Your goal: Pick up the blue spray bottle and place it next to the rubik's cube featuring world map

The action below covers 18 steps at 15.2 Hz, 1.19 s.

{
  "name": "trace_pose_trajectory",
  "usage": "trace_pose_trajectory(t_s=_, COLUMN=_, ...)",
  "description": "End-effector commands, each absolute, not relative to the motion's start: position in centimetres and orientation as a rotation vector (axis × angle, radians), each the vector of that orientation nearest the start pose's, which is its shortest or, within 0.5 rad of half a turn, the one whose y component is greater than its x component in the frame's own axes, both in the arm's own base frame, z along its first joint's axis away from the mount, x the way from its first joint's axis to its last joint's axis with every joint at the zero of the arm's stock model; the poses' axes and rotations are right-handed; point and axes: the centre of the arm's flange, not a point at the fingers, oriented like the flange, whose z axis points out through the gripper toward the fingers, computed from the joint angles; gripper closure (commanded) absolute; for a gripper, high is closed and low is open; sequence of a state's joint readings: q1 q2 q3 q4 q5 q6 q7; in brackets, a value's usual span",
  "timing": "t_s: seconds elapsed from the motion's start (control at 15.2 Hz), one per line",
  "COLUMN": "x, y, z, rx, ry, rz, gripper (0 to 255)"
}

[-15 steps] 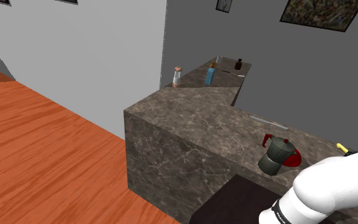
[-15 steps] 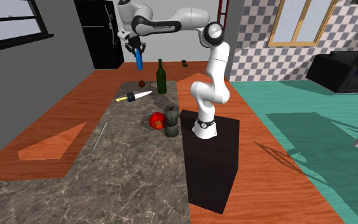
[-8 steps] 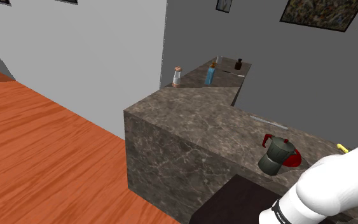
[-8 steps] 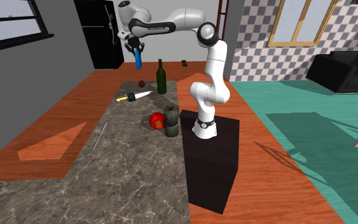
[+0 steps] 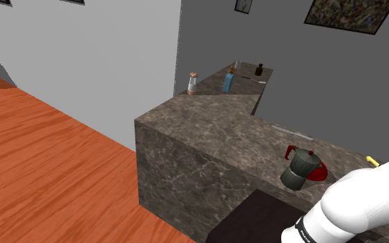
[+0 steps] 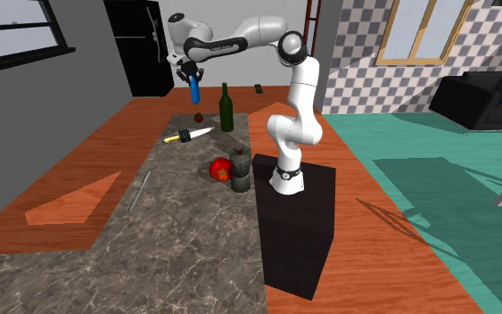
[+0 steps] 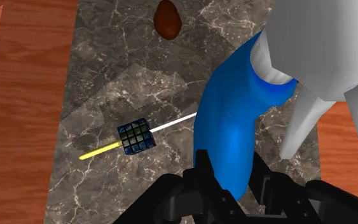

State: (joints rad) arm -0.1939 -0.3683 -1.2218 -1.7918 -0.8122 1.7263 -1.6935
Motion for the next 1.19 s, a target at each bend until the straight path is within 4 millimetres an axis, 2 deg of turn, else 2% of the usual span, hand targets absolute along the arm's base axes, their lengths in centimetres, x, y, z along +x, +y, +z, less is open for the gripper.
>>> trace_pose_trajectory(t_s=0.0, x=-6.8, y=-54.9, z=58.1, rx=-3.087, ry=-0.607, rz=0.735, gripper=255)
trace_pose_trajectory(t_s=1.12, x=-6.8, y=-54.9, z=49.1, rx=-3.087, ry=-0.607, rz=0.735, gripper=255)
